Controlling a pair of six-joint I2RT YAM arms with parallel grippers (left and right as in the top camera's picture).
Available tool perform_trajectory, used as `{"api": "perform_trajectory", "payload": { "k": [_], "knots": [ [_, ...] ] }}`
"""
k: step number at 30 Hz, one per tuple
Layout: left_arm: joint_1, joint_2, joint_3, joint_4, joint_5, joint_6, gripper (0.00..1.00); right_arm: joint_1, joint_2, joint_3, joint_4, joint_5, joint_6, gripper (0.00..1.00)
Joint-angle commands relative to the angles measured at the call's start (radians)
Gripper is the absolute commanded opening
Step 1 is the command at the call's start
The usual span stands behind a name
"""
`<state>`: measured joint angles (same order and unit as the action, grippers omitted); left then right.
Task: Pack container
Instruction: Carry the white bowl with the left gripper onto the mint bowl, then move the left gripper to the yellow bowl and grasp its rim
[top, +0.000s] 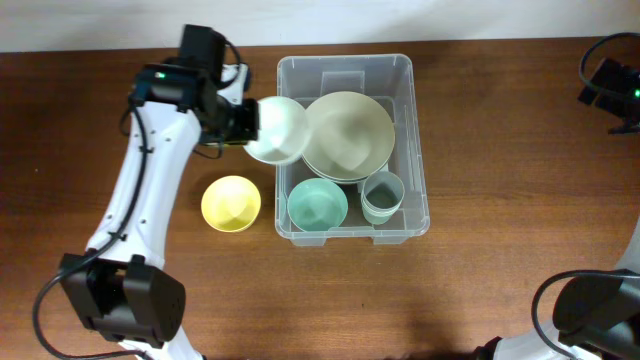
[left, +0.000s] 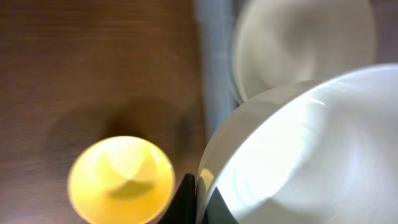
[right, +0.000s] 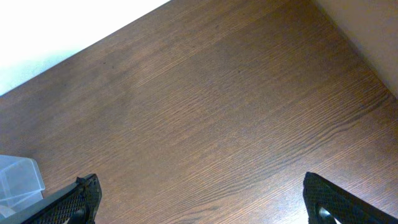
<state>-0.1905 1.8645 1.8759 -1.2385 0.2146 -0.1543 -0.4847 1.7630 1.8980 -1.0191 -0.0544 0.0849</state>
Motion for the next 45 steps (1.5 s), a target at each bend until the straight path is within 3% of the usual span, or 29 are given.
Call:
{"api": "perform_trajectory", "payload": {
  "k": [1, 10, 24, 29, 32, 39, 45],
  "knots": [
    [-0.086, -0.010, 0.008, -0.008, 0.040, 0.048, 0.01, 0.000, -0.001, 0.003, 0.001, -0.002, 0.000, 0.99],
    [-0.234, -0.010, -0.004, -0.103, -0.011, 0.020, 0.01, 0.000, -0.001, 0.003, 0.001, -0.002, 0.000, 0.99],
    [-0.255, -0.010, -0.163, -0.022, -0.088, -0.043, 0.01, 0.000, -0.001, 0.003, 0.001, -0.002, 0.000, 0.99],
    [-0.254, -0.010, -0.163, 0.003, -0.088, -0.042, 0.25, 0.000, -0.001, 0.003, 0.001, -0.002, 0.000, 0.99],
    [-0.250, -0.010, -0.163, 0.040, -0.088, -0.043, 0.50, 0.000, -0.001, 0.003, 0.001, -0.002, 0.000, 0.99],
    [-0.159, -0.019, -0.110, 0.056, -0.115, -0.050, 0.50, 0.000, -0.001, 0.003, 0.001, -0.002, 0.000, 0.99],
    [0.031, -0.075, -0.110, 0.012, -0.134, -0.070, 0.43, 0.000, -0.001, 0.003, 0.001, -0.002, 0.000, 0.99]
  ]
}}
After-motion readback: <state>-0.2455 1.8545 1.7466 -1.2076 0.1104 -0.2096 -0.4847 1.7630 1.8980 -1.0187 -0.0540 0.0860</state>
